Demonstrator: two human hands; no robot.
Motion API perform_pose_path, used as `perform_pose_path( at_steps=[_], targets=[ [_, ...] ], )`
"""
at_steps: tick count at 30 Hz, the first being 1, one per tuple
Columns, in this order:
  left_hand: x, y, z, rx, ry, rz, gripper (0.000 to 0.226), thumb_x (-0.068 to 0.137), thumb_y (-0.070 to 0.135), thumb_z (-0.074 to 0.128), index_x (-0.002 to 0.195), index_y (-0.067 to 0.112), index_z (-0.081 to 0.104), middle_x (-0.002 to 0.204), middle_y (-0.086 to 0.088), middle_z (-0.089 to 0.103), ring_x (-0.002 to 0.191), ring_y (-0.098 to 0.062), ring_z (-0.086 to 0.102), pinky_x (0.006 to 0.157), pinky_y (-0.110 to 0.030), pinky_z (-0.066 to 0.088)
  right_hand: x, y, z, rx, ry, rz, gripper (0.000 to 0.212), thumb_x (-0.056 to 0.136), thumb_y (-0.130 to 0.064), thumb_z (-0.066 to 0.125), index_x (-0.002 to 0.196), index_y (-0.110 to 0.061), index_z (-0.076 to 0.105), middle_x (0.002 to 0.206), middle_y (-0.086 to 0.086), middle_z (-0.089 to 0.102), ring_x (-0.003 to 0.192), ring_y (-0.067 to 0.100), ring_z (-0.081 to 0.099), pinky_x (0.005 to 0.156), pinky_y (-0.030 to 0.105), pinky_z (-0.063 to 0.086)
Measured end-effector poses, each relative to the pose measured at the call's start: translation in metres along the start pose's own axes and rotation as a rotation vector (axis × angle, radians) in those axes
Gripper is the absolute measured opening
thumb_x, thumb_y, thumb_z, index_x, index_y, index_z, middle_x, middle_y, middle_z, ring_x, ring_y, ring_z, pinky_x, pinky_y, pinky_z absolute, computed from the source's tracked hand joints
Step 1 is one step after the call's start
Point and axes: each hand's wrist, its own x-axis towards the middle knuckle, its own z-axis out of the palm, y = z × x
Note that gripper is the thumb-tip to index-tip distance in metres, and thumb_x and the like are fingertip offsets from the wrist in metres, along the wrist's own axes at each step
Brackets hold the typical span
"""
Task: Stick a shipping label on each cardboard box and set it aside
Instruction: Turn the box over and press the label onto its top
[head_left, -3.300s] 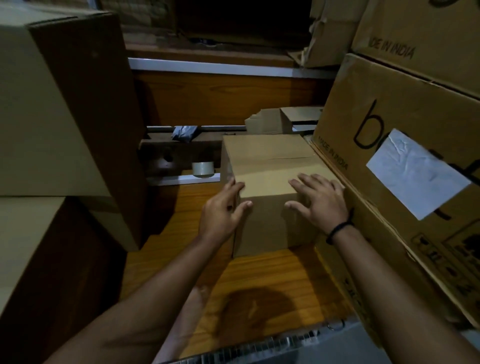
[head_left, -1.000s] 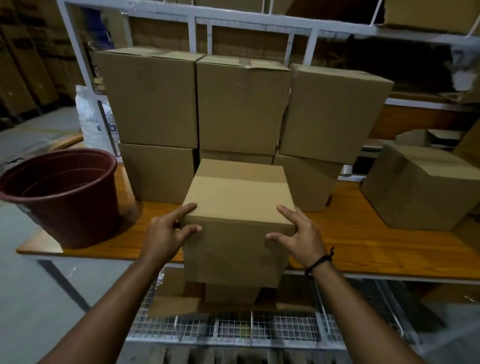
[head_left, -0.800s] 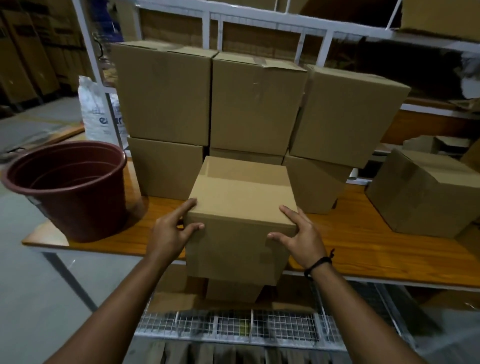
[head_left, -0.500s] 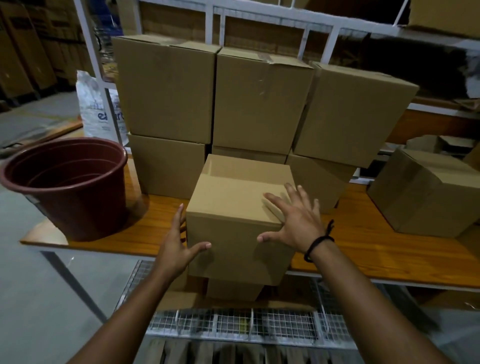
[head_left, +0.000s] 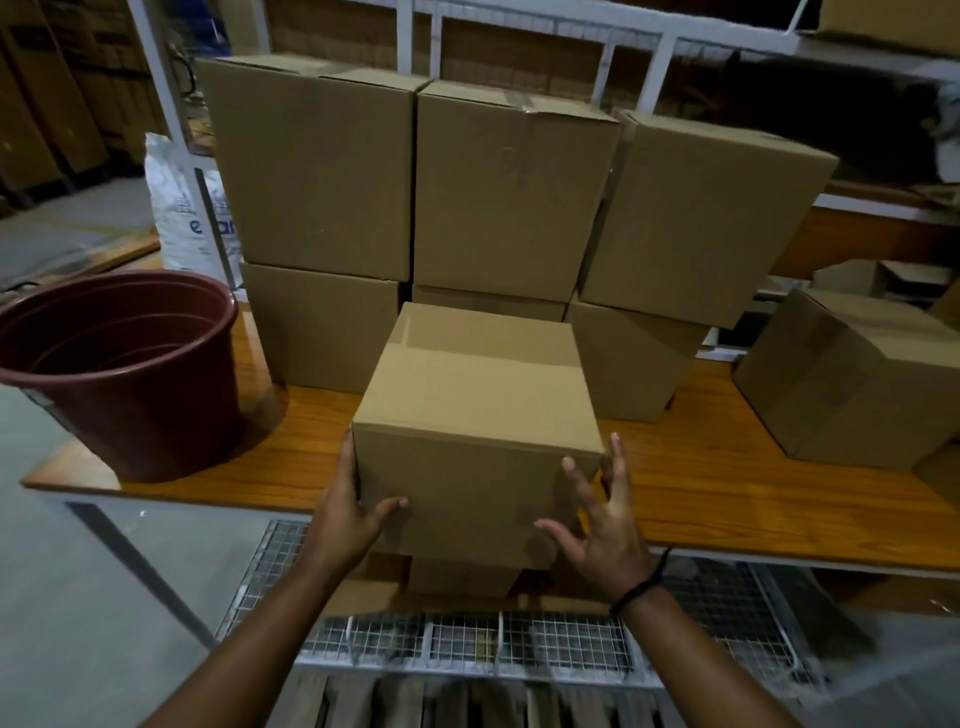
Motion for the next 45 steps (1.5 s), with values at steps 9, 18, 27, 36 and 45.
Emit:
perform_pose_path(
  at_steps=[9, 18, 27, 36, 45],
  targets=[
    [0.001, 0.042, -0.010, 0.256, 0.132, 0.290, 0.108, 0.081, 0.041, 0.073, 0.142, 0.061, -0.014, 0.130, -0.021, 0.058, 0.106, -0.032, 0.062, 0.082, -0.046, 0.056, 0.047, -0.010, -0.028, 0.080, -0.067, 0.155, 0.102, 0.074, -0.039, 0.075, 0.137, -0.069, 0.000, 0.153, 0.023, 0.023, 0.137, 0.033, 0.034, 0.102, 0.044, 0.042],
    [0.020, 0.089, -0.019, 0.285, 0.136, 0.400, 0.066, 0.085, 0.035, 0.070, 0.141, 0.045, 0.037, 0.137, -0.011, 0.056, 0.126, -0.033, 0.052, 0.092, -0.046, 0.054, 0.099, -0.014, -0.077, 0.066, -0.177, 0.211, 0.094, 0.073, -0.046, 0.076, 0.137, -0.066, 0.010, 0.159, 0.009, 0.020, 0.145, 0.032, 0.016, 0.110, 0.047, 0.030],
    [0.012, 0.083, -0.021, 0.257, -0.085, 0.250, 0.086, 0.080, 0.052, 0.068, 0.145, 0.056, 0.012, 0.163, 0.004, -0.009, 0.145, -0.025, 0.015, 0.105, -0.041, 0.035, 0.037, -0.016, -0.043, 0.125, -0.261, 0.358, 0.094, 0.074, -0.064, 0.067, 0.133, -0.072, -0.006, 0.161, 0.012, 0.004, 0.144, 0.036, 0.018, 0.102, 0.050, 0.042],
    [0.014, 0.091, -0.036, -0.054, -0.190, 0.148, 0.081, 0.069, 0.050, 0.075, 0.137, 0.063, 0.034, 0.145, 0.021, 0.036, 0.125, -0.002, 0.044, 0.095, -0.025, 0.046, 0.068, -0.019, -0.071, 0.173, -0.192, 0.327, 0.081, 0.069, -0.074, 0.058, 0.139, -0.063, 0.018, 0.152, -0.008, 0.036, 0.139, 0.020, 0.034, 0.104, 0.048, 0.044],
    [0.061, 0.112, -0.036, -0.184, -0.367, -0.135, 0.073, 0.066, 0.030, 0.067, 0.135, 0.044, 0.051, 0.145, 0.004, 0.040, 0.112, -0.011, 0.049, 0.088, -0.034, 0.045, 0.128, -0.004, -0.073, 0.218, -0.416, 0.510, 0.076, 0.076, -0.059, 0.070, 0.143, -0.033, 0.044, 0.149, -0.005, 0.042, 0.135, 0.022, 0.040, 0.109, 0.039, 0.034]
  ],
)
